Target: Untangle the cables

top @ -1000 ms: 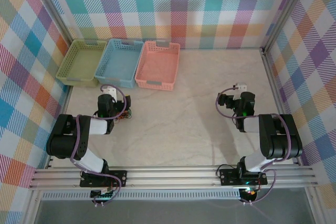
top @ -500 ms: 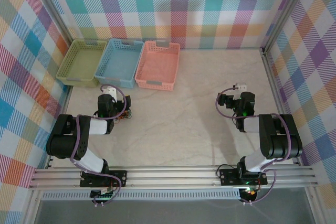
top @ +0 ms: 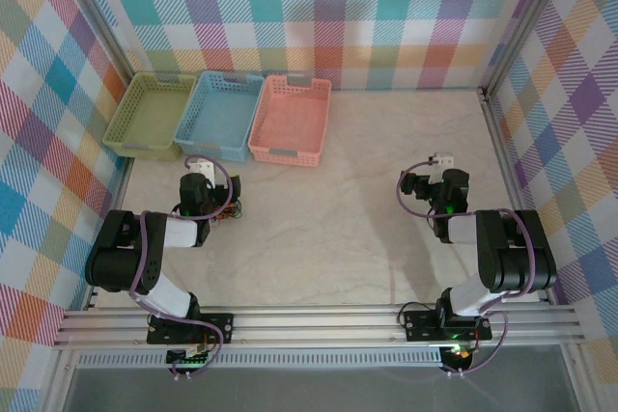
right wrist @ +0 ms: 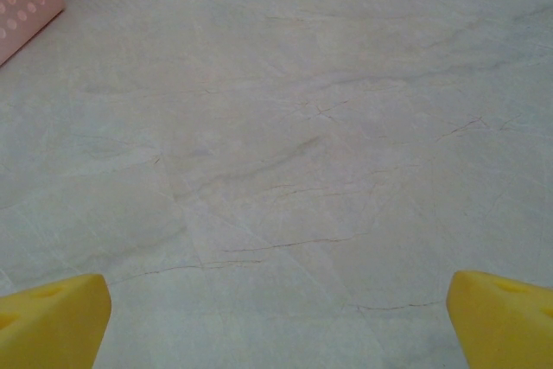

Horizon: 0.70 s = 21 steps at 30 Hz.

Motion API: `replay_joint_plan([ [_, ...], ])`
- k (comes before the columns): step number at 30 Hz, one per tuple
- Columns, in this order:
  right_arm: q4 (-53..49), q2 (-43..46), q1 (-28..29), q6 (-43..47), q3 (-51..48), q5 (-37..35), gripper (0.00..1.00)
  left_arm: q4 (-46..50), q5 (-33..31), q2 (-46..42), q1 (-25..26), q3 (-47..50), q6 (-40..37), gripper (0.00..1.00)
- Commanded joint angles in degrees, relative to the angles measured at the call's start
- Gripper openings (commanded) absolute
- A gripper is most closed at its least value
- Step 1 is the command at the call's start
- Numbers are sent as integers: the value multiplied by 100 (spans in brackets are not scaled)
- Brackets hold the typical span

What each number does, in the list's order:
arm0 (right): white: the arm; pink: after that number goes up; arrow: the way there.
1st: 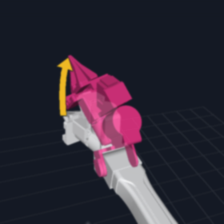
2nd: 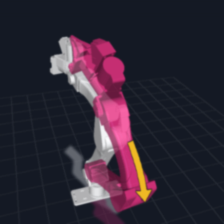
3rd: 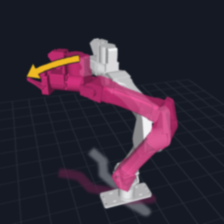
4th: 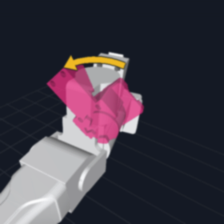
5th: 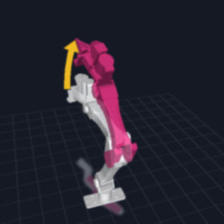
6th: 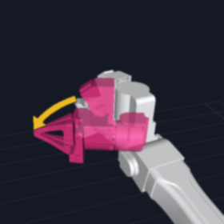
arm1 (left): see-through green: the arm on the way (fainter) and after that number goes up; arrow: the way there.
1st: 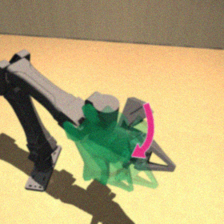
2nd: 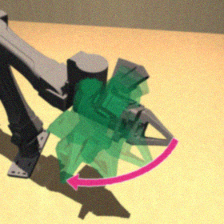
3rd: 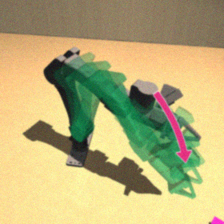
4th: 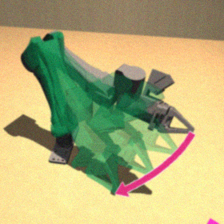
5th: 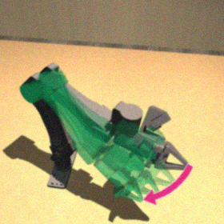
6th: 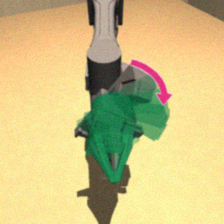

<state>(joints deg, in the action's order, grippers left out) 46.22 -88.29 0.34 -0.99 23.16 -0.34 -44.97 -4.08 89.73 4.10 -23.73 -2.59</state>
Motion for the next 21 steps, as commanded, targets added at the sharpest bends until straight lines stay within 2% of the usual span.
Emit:
replay_joint_plan([
  [1, 107, 49, 27, 69, 44, 103, 100, -84, -25, -18, 12, -54, 4, 100],
  [21, 83, 49, 5, 53, 53, 130, 100, -65, 45, -17, -22, -62, 35, 100],
])
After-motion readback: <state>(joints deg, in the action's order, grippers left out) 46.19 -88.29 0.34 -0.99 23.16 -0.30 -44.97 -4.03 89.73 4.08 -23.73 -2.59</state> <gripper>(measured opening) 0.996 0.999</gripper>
